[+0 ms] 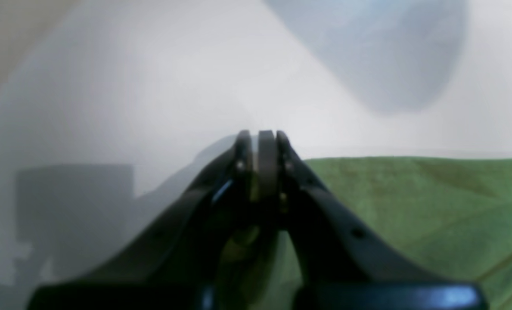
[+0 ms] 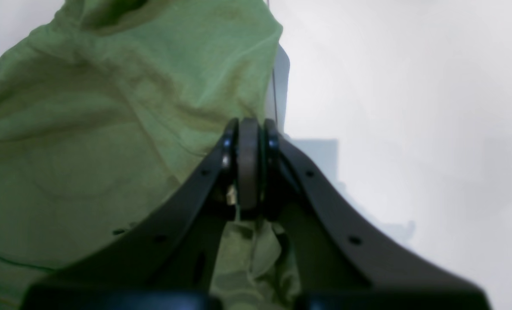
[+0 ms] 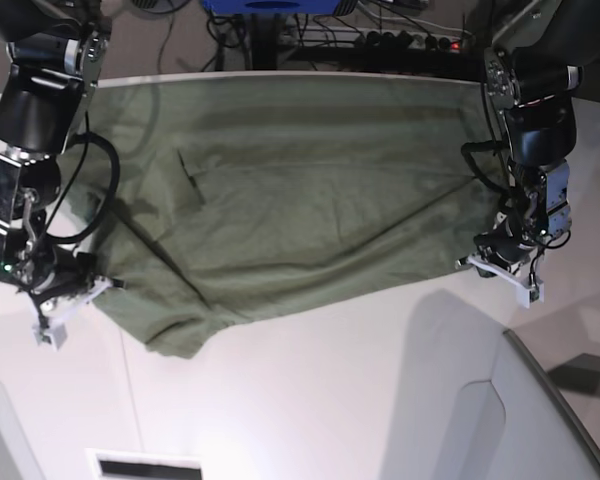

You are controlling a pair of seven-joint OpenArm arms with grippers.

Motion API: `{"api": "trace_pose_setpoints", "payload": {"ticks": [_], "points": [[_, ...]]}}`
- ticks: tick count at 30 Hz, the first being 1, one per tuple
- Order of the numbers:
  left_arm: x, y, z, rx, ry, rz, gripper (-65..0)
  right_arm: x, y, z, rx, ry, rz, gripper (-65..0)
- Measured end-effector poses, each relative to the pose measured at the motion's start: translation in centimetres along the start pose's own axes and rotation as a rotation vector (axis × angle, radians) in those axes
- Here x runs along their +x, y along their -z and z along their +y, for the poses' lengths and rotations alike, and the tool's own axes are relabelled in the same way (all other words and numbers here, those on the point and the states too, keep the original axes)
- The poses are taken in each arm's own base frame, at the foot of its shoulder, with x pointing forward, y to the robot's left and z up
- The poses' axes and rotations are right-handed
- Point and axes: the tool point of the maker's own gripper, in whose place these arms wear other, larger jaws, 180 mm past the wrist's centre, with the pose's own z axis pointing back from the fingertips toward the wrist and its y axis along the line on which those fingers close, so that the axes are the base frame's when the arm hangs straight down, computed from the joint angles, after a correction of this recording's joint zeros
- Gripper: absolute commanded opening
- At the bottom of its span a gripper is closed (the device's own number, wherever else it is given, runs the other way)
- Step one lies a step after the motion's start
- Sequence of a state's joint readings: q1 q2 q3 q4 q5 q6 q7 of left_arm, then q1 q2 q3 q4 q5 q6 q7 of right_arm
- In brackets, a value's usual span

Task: Layout the t-shirt on the table in an organized manner, then fold the t-shirt properly
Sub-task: 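Move the left gripper along the opposite side edge toward the hem, then lower the left gripper onto the shirt's side edge and grasp it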

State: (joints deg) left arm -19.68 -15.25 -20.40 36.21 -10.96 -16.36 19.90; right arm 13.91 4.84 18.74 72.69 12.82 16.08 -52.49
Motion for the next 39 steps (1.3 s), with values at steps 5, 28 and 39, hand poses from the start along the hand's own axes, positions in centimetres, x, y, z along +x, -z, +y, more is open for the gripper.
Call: {"api": "trace_pose_setpoints", "payload": {"ticks": [5, 28, 39], "points": [[0.0, 0.0, 0.1, 0.001, 0.007, 0.005, -65.0, 0.0, 0.0, 0.0, 0.000, 0.000, 0.000, -65.0], [0.0, -2.3, 4.9, 0.083, 0.049, 0.019, -10.9, -0.1, 0.0, 0.0, -0.001, 0.000, 0.002, -65.0], [-3.0, -5.1, 4.6, 0.003, -0.019, -0.052, -10.9, -1.2, 0.9, -0.1, 0.005, 0.013, 0.039, -65.0]]}}
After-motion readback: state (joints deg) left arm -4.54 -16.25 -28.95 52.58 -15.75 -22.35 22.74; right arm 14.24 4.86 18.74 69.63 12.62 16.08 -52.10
